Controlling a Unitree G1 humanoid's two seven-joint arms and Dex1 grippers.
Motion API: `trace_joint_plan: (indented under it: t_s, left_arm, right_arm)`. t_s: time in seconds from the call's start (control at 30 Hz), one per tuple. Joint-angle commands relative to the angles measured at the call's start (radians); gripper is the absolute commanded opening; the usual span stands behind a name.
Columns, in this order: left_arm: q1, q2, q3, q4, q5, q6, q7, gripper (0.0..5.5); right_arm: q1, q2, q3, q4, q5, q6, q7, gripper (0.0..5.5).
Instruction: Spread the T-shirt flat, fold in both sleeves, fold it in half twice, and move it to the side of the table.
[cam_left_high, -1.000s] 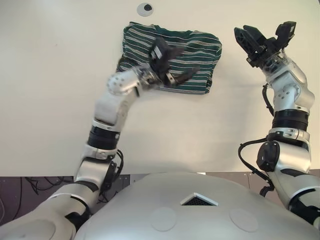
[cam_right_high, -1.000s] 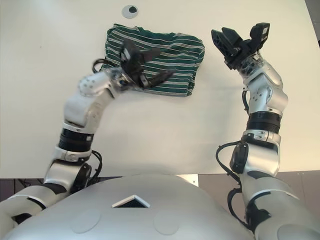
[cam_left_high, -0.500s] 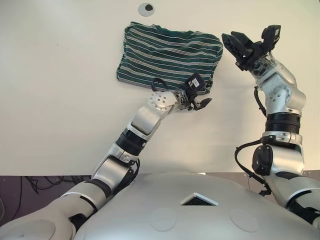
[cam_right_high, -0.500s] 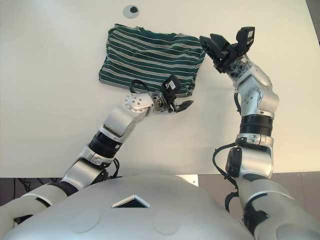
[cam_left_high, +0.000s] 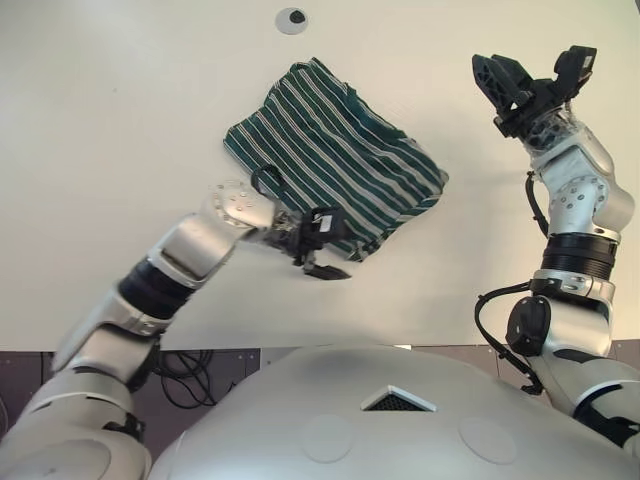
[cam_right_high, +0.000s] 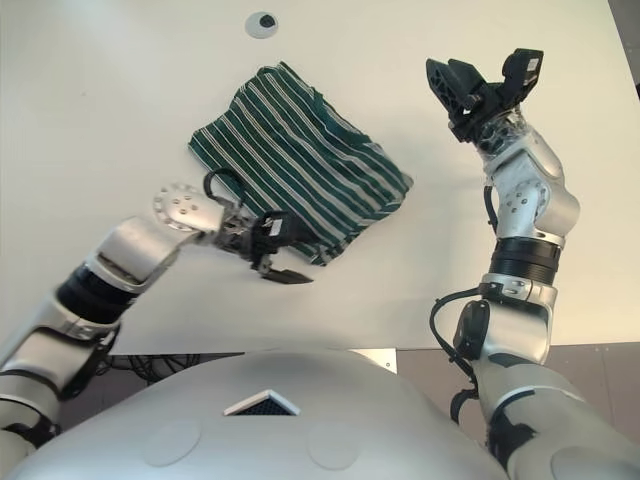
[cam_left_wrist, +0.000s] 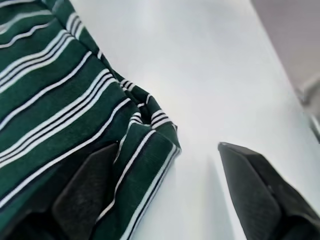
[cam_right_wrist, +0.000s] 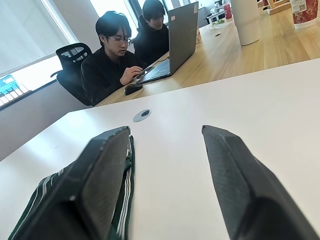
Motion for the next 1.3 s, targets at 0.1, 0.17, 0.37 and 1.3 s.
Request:
trace_joint_plan:
  t_s: [0.1,0.17,0.37,1.3]
  left_arm:
    - [0.057,0.277,-0.029,0.182,0.137,-0.341,-0.236,3.64]
    - [0.054,0.306,-0.016,0.242,0.165,-0.477,-0.257,3.64]
    - [0.086,0.307,0.171,0.161,-0.03,-0.52,-0.241,3.64]
    - [-0.278,-0.454,0.41,1.058,0.158,-0.424,0.661,3.64]
  right_arm:
    - [-0.022,-0.042,0.022,-0.014,0.003,0.046,0.013,2.65]
    - [-0.02,-0.044,0.033,-0.013,0.001,0.054,0.018,2.65]
    - [-0.003,-0.05,0.051,-0.006,-0.003,0.063,0.036,2.65]
    - [-0.08,-0.009,0.134,0.1,-0.038,0.029,0.076,2.65]
